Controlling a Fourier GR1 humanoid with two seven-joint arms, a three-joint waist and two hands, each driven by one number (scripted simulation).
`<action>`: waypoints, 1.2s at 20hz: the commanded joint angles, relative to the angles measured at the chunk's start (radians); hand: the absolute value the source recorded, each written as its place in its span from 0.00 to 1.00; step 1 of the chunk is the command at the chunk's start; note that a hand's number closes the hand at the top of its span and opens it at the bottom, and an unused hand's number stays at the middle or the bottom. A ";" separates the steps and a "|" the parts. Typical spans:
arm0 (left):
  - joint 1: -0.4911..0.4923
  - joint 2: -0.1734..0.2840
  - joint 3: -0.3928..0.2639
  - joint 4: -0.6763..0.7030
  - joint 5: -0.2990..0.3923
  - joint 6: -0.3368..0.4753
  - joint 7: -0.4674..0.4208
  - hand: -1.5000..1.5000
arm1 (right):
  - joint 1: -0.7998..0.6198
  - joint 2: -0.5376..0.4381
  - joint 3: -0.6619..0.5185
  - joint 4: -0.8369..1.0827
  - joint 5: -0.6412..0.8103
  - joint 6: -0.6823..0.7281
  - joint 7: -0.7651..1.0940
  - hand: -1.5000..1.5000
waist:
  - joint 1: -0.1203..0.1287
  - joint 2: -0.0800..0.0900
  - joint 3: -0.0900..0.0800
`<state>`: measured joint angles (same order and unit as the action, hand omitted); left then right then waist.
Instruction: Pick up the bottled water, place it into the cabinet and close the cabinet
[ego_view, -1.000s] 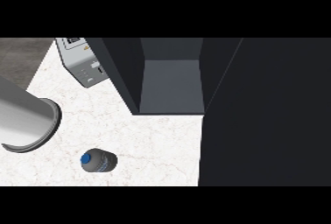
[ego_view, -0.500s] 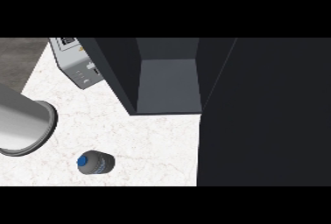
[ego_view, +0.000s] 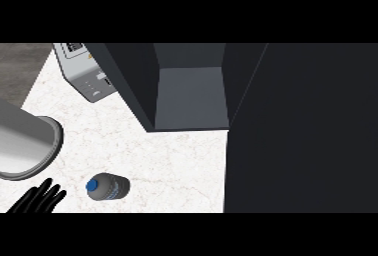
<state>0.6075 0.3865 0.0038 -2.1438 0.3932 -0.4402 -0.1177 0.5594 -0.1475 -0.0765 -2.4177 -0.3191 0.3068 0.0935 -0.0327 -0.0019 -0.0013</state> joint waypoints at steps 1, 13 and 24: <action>-0.154 -0.044 -0.053 0.096 -0.066 0.044 0.030 0.00 | 0.062 0.020 0.014 -0.186 -0.137 -0.010 0.069 0.00 | -0.002 0.001 0.000; -0.330 -0.074 -0.003 0.415 -0.193 0.044 -0.070 0.00 | 0.143 0.015 -0.040 -0.189 -0.204 0.045 0.009 0.00 | 0.009 0.001 0.000; -0.454 -0.130 -0.025 0.782 -0.309 0.045 -0.219 0.00 | 0.179 -0.008 -0.067 -0.187 -0.236 0.078 -0.029 0.00 | 0.006 0.001 -0.001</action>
<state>0.1806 0.2650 -0.0286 -1.4868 0.1196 -0.3901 -0.2624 0.6694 -0.1572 -0.1286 -2.4029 -0.3899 0.3977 -0.0117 -0.0290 -0.0007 -0.0023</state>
